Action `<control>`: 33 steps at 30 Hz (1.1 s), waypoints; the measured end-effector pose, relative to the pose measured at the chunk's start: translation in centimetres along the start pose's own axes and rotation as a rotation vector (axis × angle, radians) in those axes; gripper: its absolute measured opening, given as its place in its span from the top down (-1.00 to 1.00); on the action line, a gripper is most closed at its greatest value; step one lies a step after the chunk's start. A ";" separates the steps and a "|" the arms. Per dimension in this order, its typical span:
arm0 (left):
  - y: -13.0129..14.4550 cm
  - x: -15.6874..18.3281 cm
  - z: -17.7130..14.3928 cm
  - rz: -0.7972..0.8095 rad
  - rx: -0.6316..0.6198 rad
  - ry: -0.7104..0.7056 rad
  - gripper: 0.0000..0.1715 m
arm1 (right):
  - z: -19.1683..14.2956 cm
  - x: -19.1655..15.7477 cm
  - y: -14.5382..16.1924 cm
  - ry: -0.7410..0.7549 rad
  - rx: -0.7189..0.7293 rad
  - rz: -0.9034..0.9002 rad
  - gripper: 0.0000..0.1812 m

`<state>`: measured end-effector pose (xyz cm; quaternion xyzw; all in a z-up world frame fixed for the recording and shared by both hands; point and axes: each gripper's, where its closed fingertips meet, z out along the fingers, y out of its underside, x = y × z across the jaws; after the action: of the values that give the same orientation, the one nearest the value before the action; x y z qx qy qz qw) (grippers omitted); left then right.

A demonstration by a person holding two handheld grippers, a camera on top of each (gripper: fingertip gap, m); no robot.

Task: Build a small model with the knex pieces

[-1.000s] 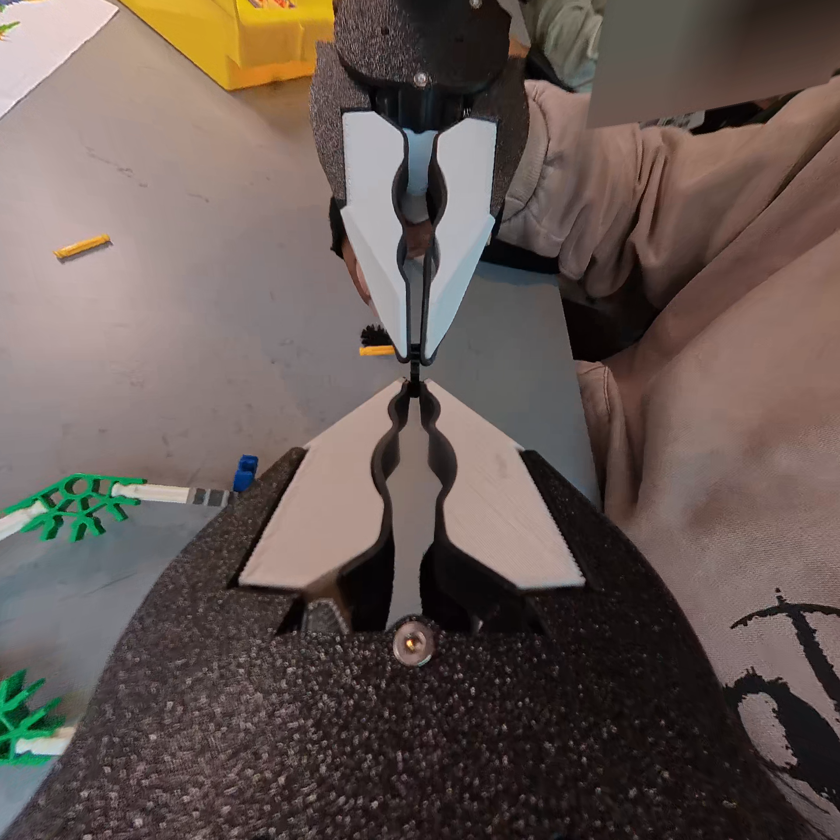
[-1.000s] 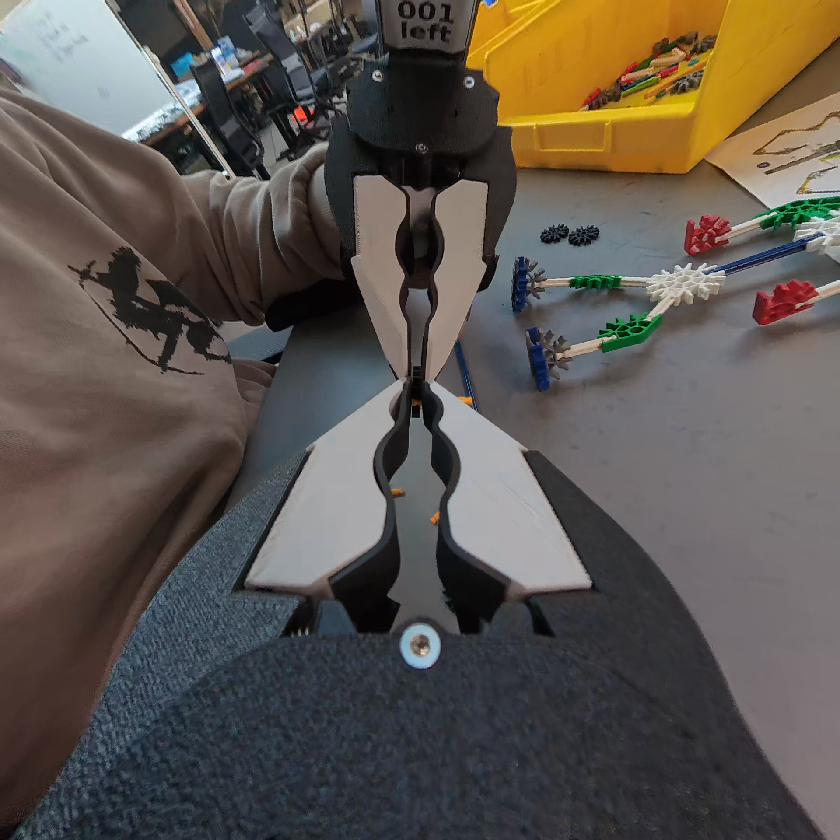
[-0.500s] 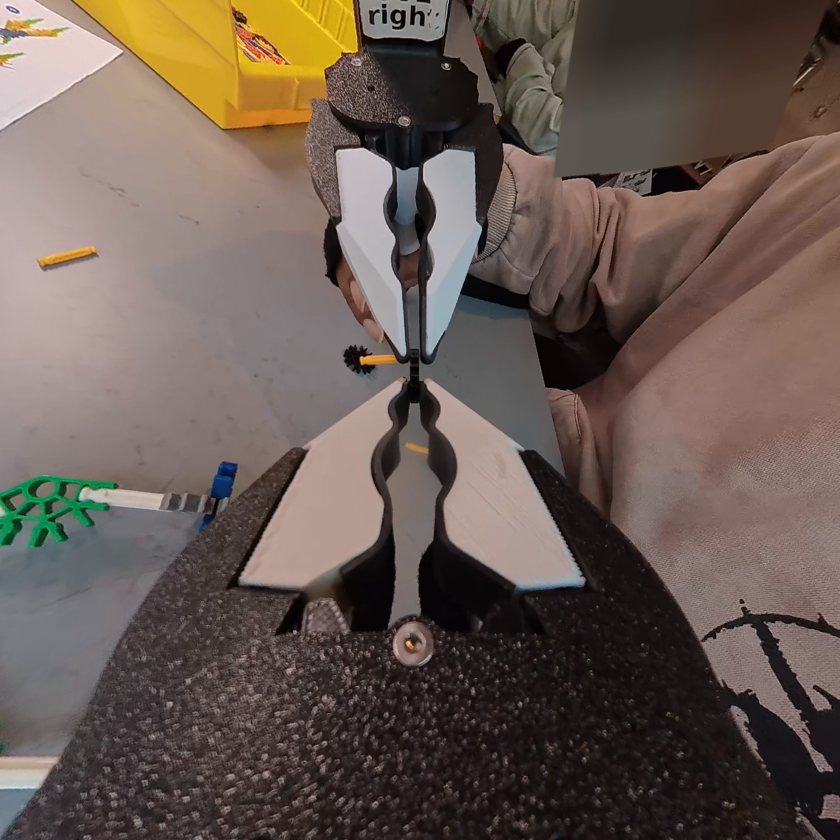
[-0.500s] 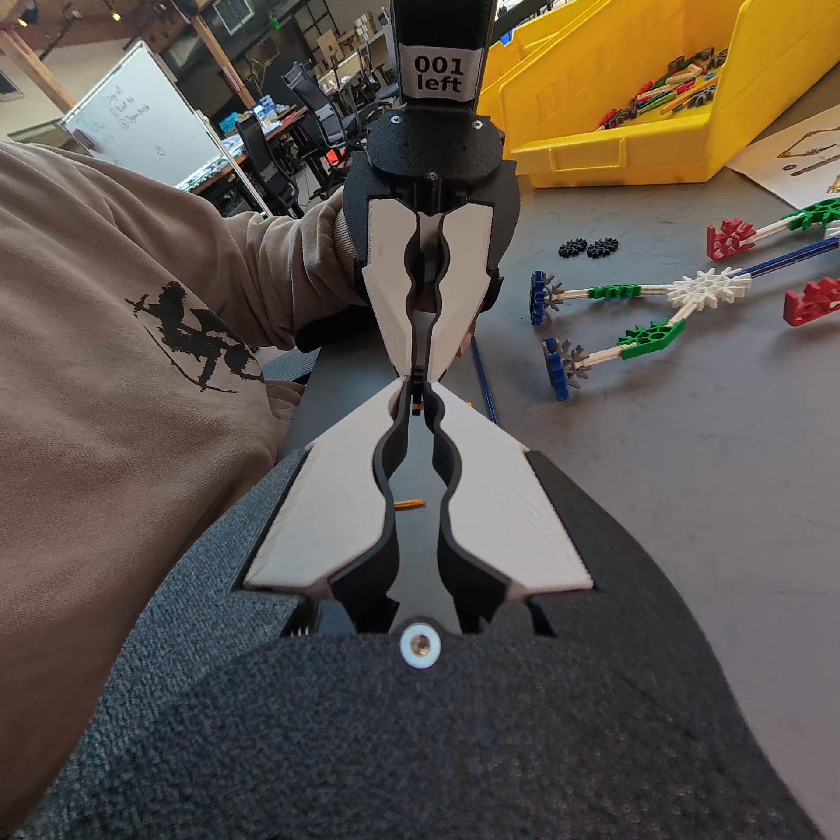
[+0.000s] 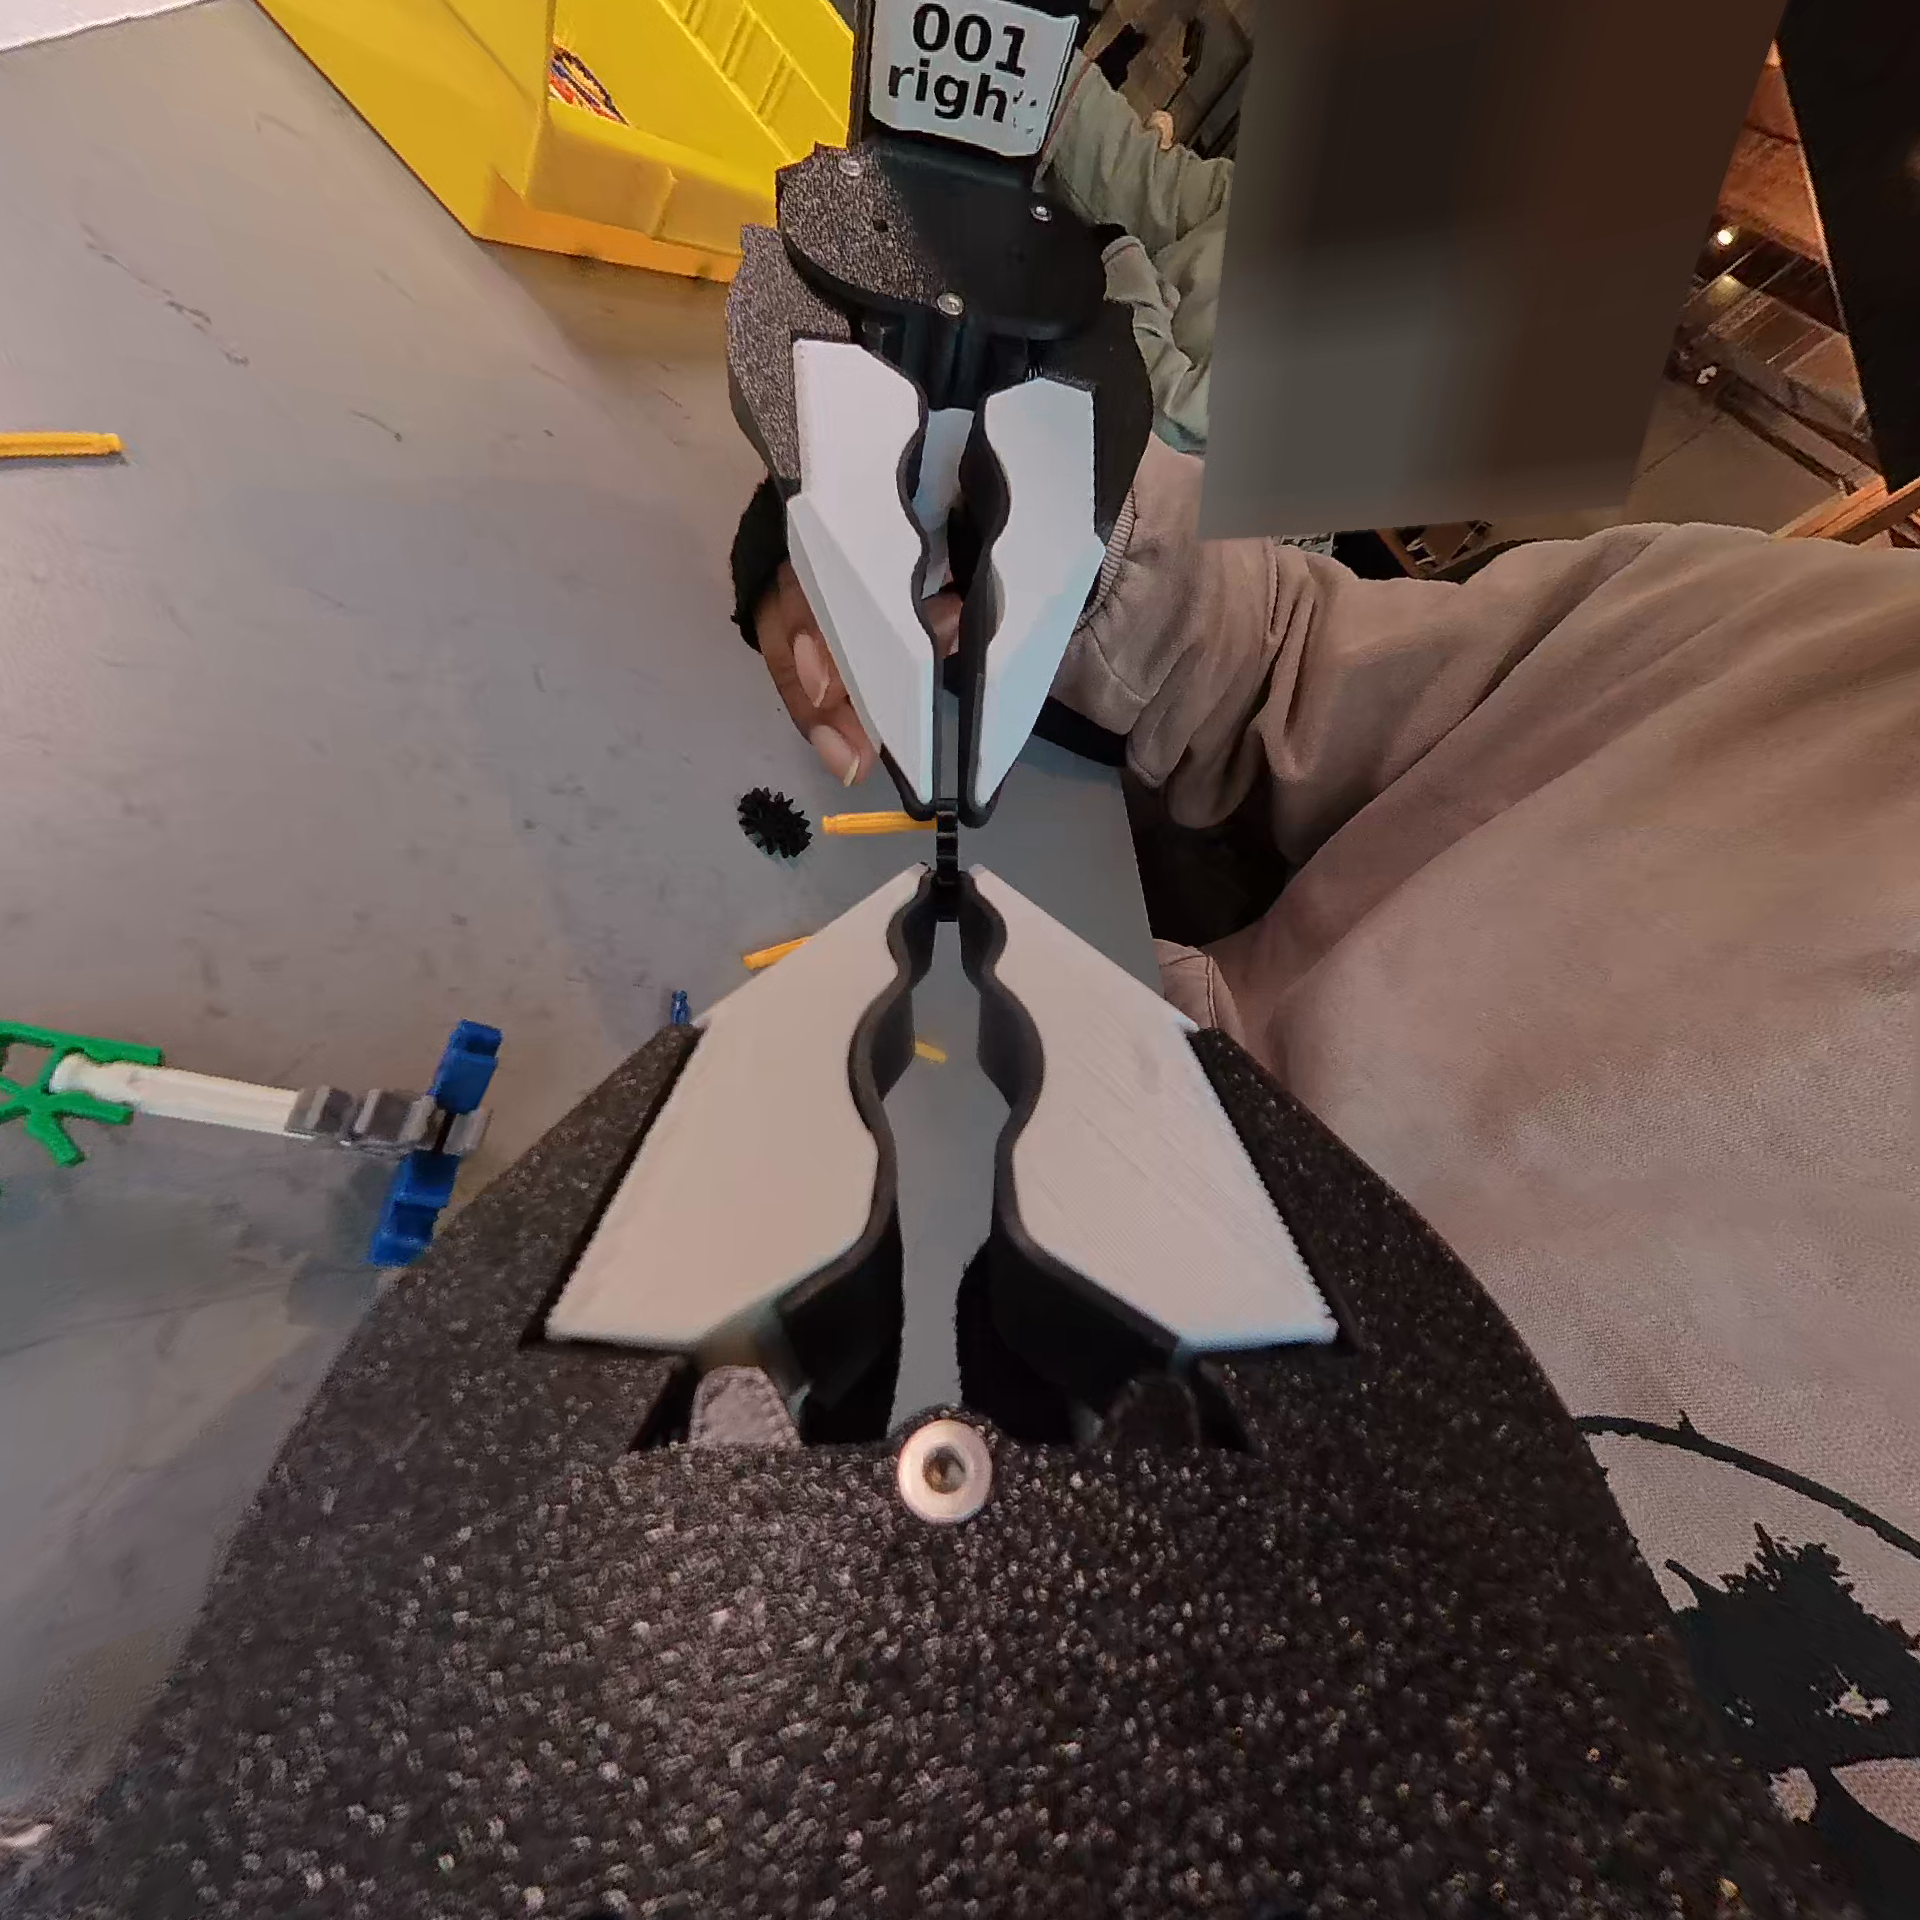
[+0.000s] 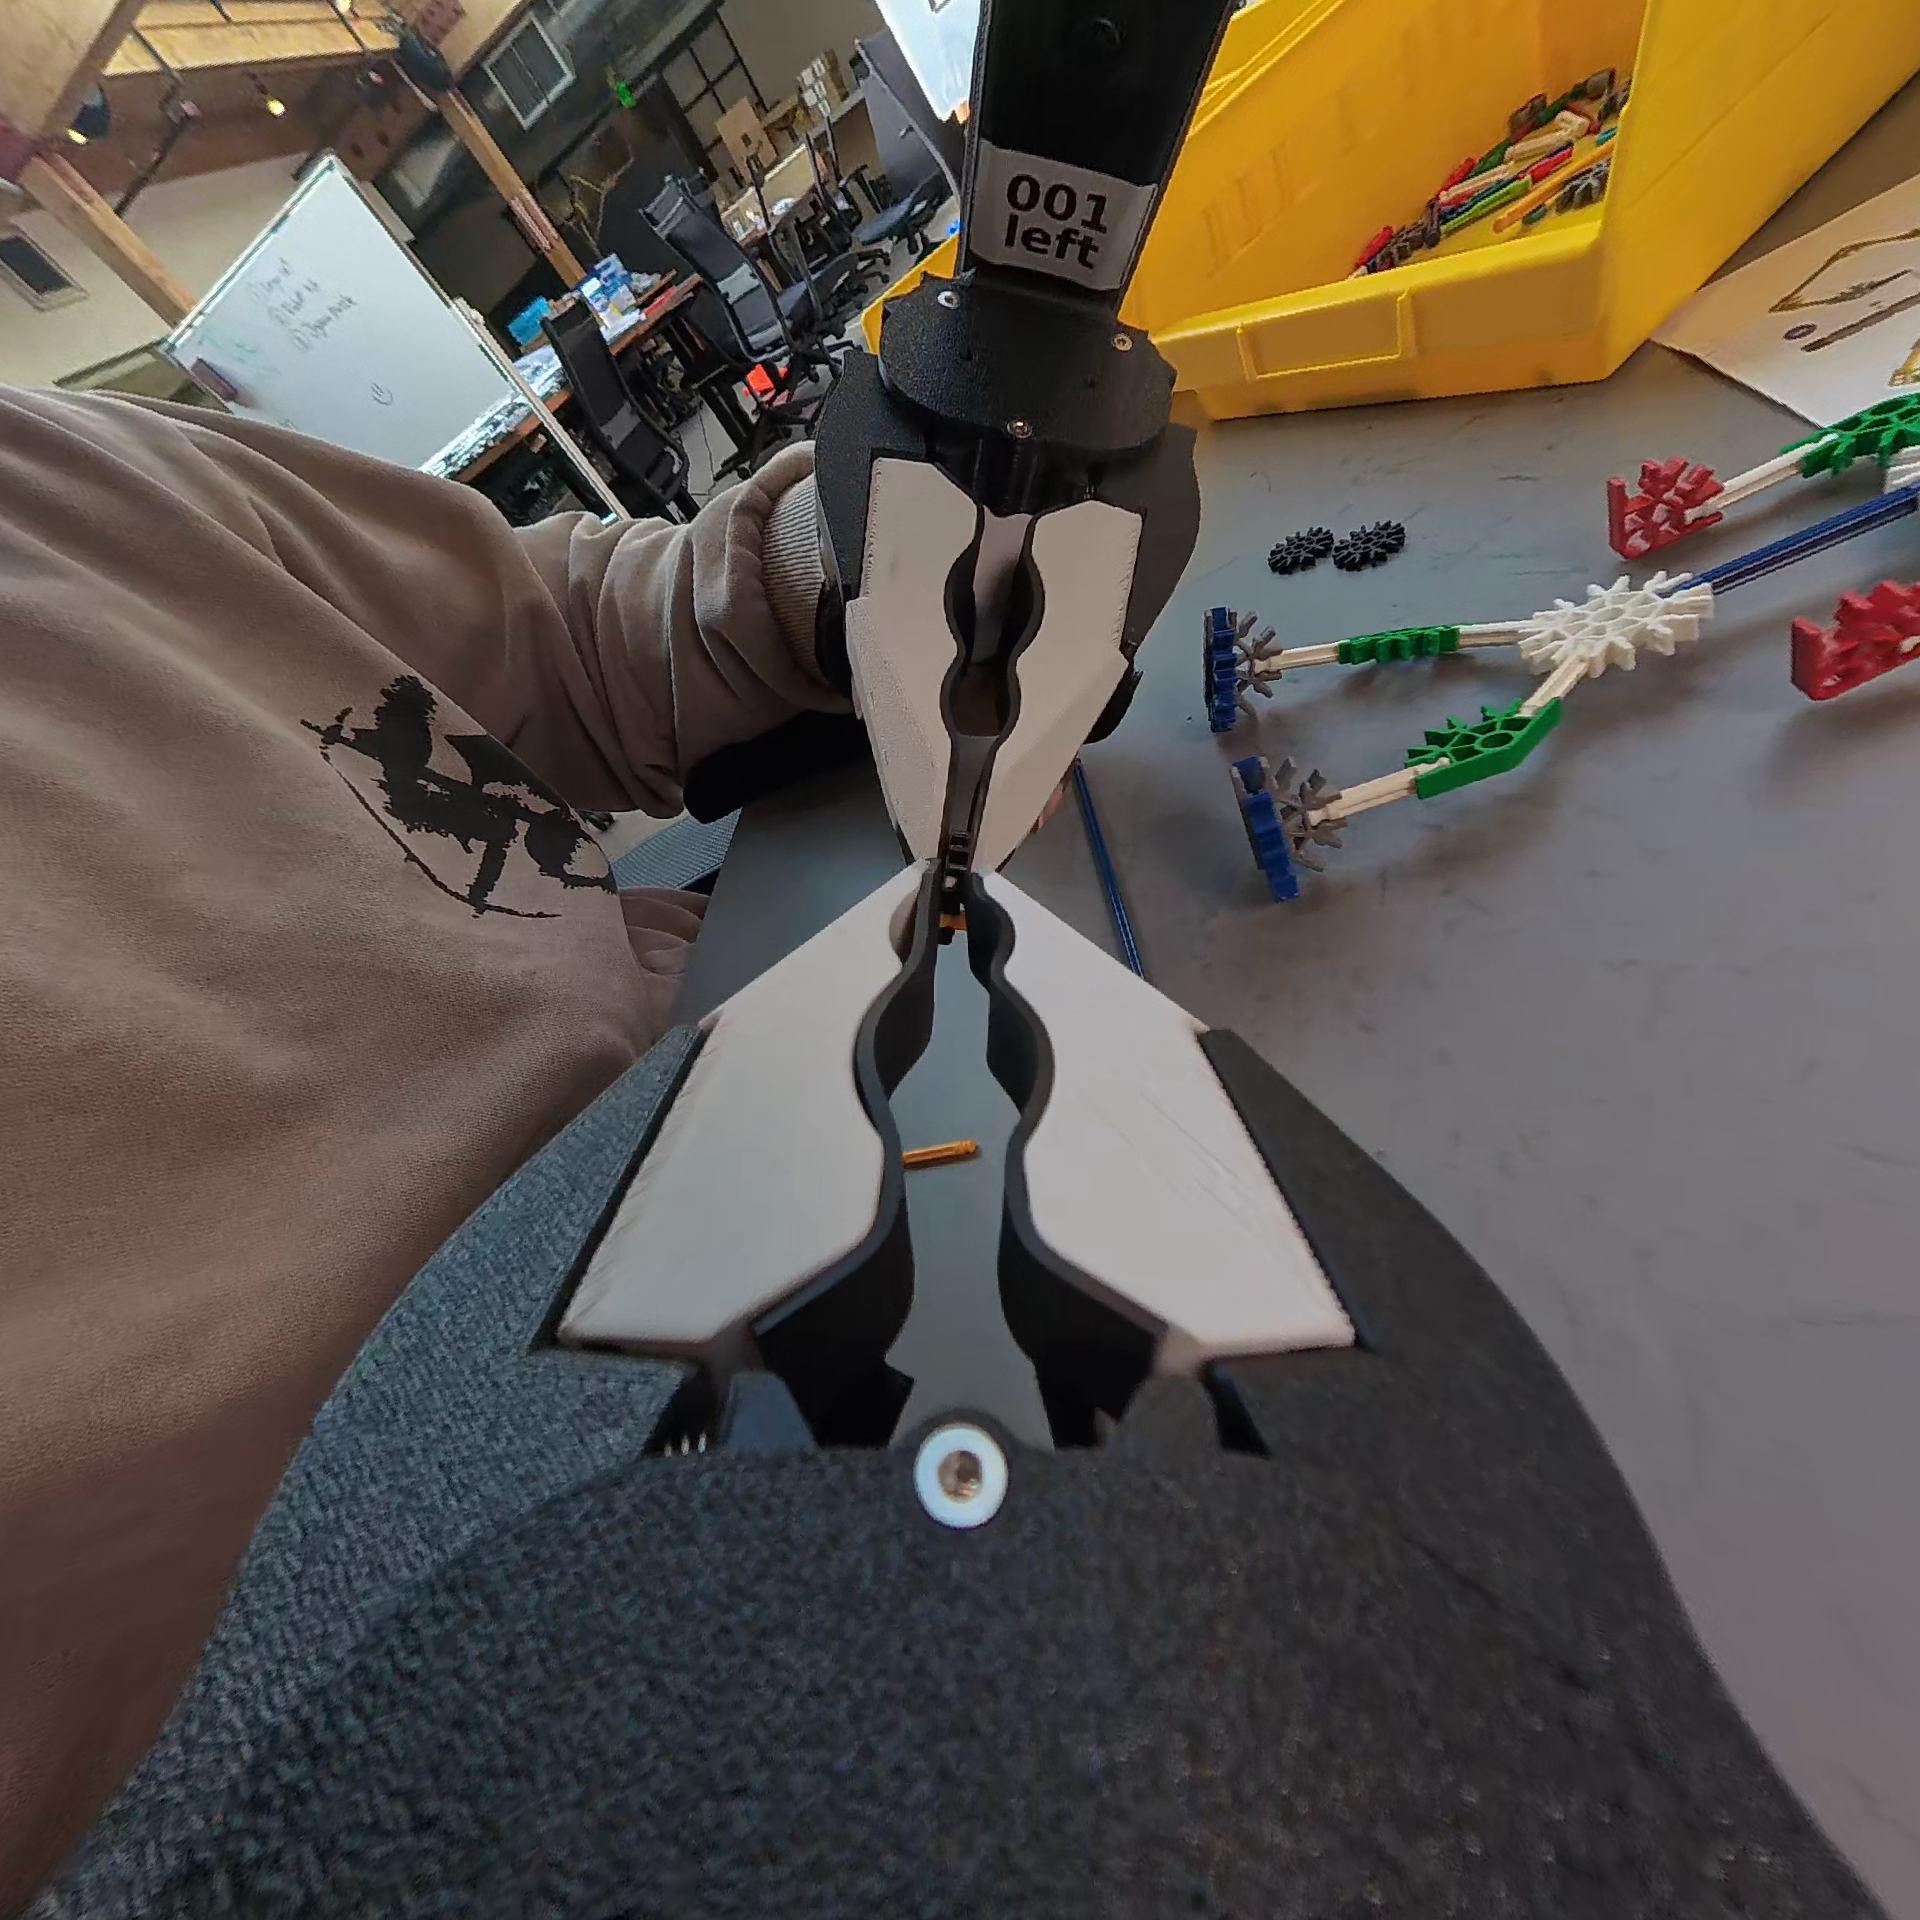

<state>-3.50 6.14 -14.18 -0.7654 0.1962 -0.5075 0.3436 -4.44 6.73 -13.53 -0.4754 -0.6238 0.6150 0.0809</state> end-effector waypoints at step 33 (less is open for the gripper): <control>7.4 0.0 3.8 0.423 -0.401 -0.334 0.97 | 1.0 -2.2 8.1 0.374 -0.487 -0.320 0.97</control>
<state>0.31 2.26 -20.50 -0.8327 0.3878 -0.2436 0.3112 0.06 2.85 -19.49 -0.4813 -0.7933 0.3299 0.1738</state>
